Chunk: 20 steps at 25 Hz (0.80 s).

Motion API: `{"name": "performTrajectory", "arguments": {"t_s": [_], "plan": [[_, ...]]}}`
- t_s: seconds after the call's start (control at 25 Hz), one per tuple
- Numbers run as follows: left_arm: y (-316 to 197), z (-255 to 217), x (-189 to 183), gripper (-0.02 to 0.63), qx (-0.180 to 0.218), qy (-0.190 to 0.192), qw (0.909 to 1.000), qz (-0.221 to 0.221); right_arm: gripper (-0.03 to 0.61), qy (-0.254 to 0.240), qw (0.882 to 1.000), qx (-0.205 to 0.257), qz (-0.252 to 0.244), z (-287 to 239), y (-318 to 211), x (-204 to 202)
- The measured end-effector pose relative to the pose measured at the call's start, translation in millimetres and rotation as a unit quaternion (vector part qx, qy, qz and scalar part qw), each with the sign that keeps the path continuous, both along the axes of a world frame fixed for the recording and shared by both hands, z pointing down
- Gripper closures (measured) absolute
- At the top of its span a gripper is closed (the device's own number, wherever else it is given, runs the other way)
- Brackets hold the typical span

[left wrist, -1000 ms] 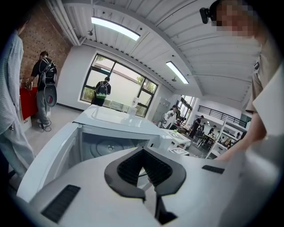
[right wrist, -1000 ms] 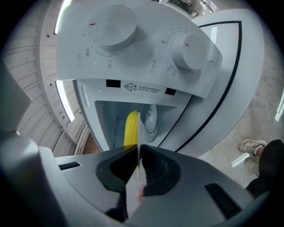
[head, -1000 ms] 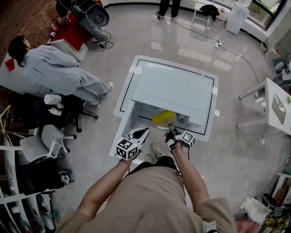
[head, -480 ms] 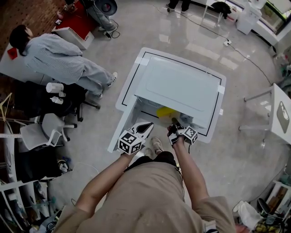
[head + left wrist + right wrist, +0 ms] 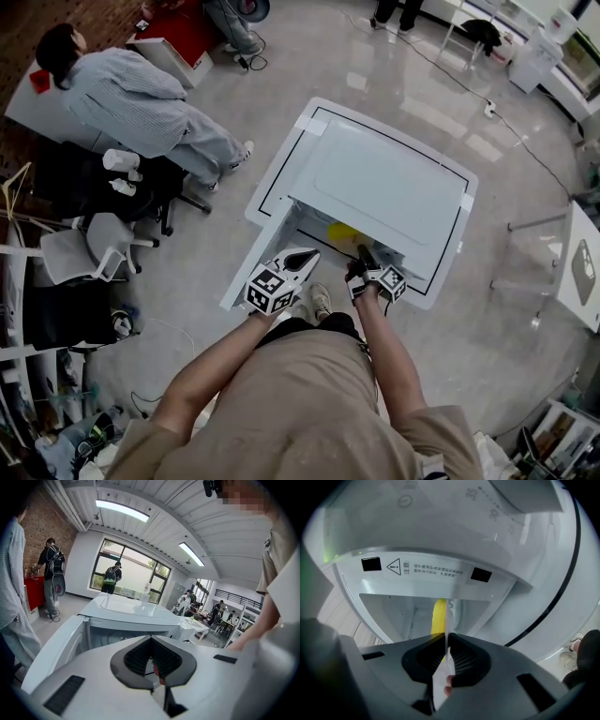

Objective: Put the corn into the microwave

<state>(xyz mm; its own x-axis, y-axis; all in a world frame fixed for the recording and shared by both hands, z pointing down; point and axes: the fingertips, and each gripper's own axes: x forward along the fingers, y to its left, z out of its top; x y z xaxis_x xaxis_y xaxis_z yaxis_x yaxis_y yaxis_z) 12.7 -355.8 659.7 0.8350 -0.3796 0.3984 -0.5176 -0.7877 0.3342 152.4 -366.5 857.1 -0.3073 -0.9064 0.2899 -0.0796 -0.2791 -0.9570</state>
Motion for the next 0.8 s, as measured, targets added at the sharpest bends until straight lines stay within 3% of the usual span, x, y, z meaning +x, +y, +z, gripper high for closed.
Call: {"name": "performTrajectory", "arguments": {"t_s": [0.56,0.8], "plan": [[-6.6,-0.2,-9.5,0.609,0.011,-0.01,0.9996,-0.026,0.551,-0.018,0.996,-0.008,0.092,16.1,-22.7,2.2],[-5.8,0.1,-8.1,0.609,0.019,-0.017,0.9992,-0.029,0.552,-0.014,0.993,-0.041,0.11,26.1,-28.7,-0.1]]}}
